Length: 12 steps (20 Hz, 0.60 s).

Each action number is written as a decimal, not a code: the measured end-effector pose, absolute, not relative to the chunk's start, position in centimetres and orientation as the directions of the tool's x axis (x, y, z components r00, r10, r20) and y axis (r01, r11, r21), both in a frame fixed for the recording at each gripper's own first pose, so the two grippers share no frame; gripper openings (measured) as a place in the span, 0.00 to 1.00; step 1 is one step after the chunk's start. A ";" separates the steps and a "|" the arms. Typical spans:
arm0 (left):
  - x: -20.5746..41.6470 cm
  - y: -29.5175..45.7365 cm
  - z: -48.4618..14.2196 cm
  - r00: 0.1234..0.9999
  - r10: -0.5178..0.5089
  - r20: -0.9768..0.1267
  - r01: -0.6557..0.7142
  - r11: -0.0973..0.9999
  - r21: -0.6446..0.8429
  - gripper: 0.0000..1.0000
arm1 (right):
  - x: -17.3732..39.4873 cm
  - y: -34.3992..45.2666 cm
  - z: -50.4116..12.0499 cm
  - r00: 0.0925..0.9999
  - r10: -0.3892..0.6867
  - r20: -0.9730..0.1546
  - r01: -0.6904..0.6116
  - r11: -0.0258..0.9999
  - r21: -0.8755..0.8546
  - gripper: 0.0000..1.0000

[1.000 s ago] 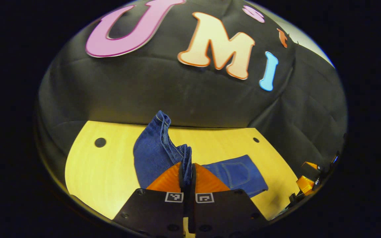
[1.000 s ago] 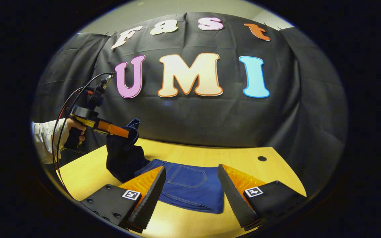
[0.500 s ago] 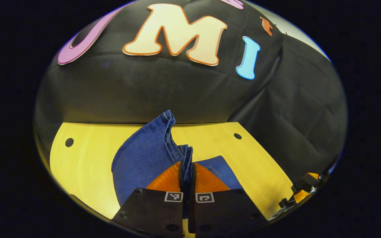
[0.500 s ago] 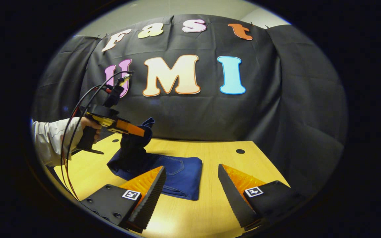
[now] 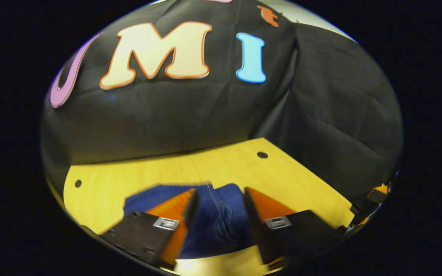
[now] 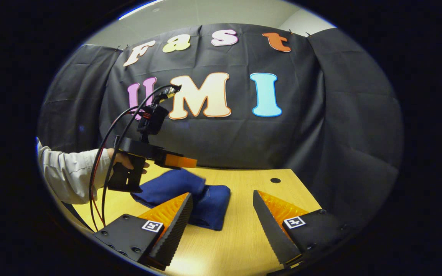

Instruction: Grasp the waist and the cuffs of the jeans and fold them to make the two legs overlap; first hold the waist and fold one-third of the jeans toward the cuffs, then hold the cuffs and fold the remaining one-third in the same direction to finish folding.

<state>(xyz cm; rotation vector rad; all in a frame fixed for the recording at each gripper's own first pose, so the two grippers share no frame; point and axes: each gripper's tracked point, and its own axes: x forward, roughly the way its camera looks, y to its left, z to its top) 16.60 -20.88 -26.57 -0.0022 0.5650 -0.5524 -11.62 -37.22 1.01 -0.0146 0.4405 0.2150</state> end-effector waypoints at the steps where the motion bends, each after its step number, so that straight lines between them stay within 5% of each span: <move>1: 16.4 -20.4 -24.4 0.735 -0.485 -0.475 0.488 0.864 -0.127 1.00 | -11.3 -36.6 1.9 0.887 0.223 -0.404 -0.223 0.974 0.047 0.98; 6: 12.7 -13.3 -15.8 0.871 -0.391 -0.296 0.390 0.918 -0.065 0.96 | -9.1 -32.4 6.8 0.919 0.266 -0.291 -0.242 0.963 0.115 0.98; 12: 7.4 -4.1 -12.1 0.913 -0.313 -0.260 0.308 0.949 -0.062 0.95 | -8.1 -25.6 12.9 0.948 0.270 -0.170 -0.248 0.958 0.144 0.93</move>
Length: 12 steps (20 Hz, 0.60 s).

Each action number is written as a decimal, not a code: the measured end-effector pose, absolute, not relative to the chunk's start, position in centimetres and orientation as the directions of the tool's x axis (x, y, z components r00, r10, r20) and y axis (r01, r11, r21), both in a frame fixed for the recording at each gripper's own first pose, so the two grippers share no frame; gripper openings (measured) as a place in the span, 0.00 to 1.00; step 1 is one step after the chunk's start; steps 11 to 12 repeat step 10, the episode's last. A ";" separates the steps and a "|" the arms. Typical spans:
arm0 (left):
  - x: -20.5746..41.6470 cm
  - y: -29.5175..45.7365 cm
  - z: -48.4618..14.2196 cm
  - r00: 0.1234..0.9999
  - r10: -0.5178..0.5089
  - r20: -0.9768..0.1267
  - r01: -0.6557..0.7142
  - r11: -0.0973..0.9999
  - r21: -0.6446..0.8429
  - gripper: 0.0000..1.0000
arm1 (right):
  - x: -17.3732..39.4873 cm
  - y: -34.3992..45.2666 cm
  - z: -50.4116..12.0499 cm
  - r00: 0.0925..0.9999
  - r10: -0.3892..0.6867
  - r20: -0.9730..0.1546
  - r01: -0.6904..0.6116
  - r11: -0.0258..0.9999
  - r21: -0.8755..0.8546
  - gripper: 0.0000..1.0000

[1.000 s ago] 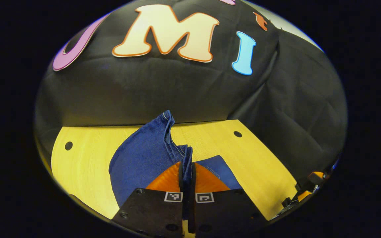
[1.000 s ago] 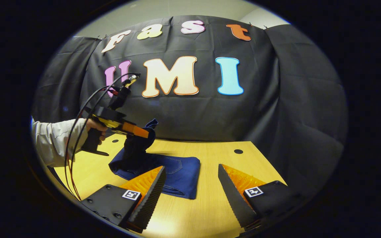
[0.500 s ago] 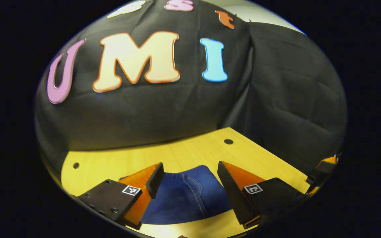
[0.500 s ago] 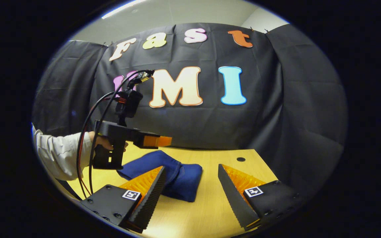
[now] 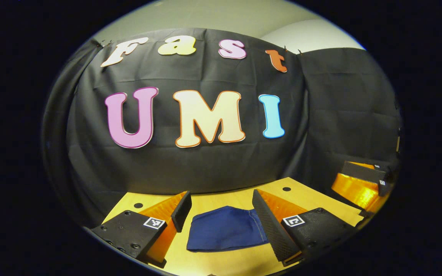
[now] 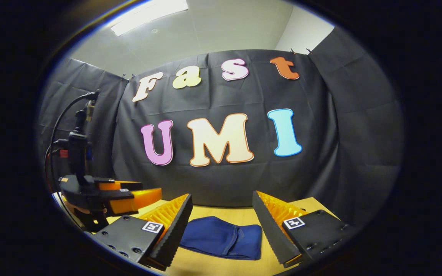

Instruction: Grasp the waist and the cuffs of the jeans and fold them to make the two legs overlap; first hold the waist and fold one-third of the jeans toward the cuffs, then hold the cuffs and fold the remaining one-third in the same direction to finish folding.

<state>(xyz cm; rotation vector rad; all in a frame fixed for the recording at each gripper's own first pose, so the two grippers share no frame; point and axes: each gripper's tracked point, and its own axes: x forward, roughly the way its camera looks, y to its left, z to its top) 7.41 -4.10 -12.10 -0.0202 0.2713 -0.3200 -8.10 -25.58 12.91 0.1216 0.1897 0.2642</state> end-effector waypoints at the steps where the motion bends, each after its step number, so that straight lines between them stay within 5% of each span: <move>1: 7.0 -2.8 -11.6 0.922 -0.296 -0.250 0.290 0.955 -0.061 1.00 | -8.4 -24.3 14.2 0.948 0.284 -0.142 -0.265 0.954 0.142 0.97; 12: 5.6 5.2 -10.9 0.945 -0.223 -0.239 0.216 0.975 -0.056 0.99 | -9.8 -20.2 16.7 0.953 0.290 -0.088 -0.278 0.952 0.128 0.97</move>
